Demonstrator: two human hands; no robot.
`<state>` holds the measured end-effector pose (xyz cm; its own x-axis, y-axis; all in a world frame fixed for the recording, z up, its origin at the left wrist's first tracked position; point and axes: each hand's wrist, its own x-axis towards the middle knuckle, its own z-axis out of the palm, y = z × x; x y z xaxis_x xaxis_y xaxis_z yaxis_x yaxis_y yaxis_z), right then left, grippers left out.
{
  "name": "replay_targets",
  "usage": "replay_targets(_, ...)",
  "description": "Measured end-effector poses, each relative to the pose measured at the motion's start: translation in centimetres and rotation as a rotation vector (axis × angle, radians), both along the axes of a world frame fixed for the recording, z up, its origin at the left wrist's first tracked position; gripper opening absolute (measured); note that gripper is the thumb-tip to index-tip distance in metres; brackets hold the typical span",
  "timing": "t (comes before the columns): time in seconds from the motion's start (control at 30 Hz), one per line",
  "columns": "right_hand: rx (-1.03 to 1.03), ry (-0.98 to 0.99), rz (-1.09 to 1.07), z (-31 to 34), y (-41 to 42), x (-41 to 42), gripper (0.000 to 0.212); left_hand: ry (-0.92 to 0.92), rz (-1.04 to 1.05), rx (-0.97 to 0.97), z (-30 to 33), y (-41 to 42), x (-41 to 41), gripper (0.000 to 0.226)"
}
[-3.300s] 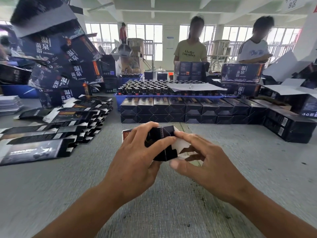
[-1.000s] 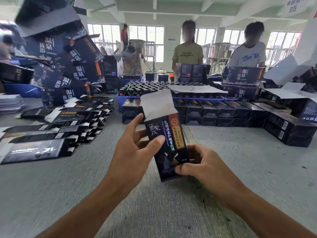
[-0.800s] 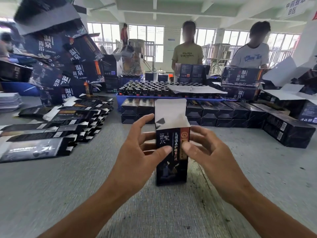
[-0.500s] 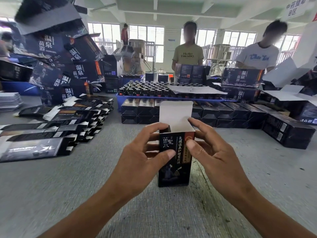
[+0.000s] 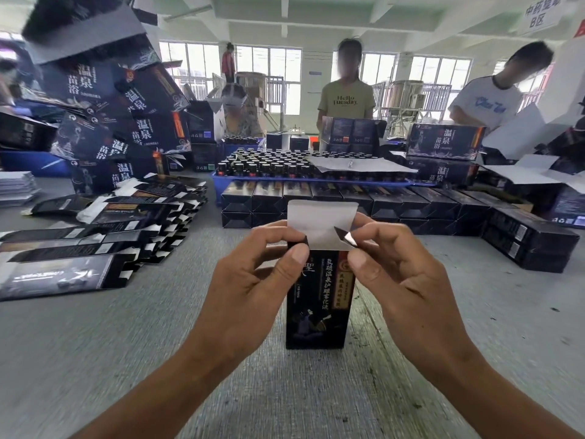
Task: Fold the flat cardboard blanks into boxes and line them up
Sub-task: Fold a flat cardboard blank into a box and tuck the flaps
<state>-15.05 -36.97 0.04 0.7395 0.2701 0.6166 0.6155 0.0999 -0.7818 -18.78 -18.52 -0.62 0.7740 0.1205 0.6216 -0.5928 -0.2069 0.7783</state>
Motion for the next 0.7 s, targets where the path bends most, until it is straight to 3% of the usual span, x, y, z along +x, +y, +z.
replay_targets(0.17,0.023,0.000,-0.016,0.25,-0.11,-0.30,0.036,-0.006,0.003,-0.002,0.04,0.00,-0.08,0.017)
replay_targets(0.37,-0.006,-0.053,-0.085,0.38,0.29,-0.73,0.017,-0.005,-0.013,-0.007,-0.10,-0.16,-0.26,0.024)
replay_targets(0.7,-0.004,-0.042,-0.103,0.31,0.11,-0.32,0.021,-0.028,0.014,-0.080,-0.08,-0.25,-0.08,0.026)
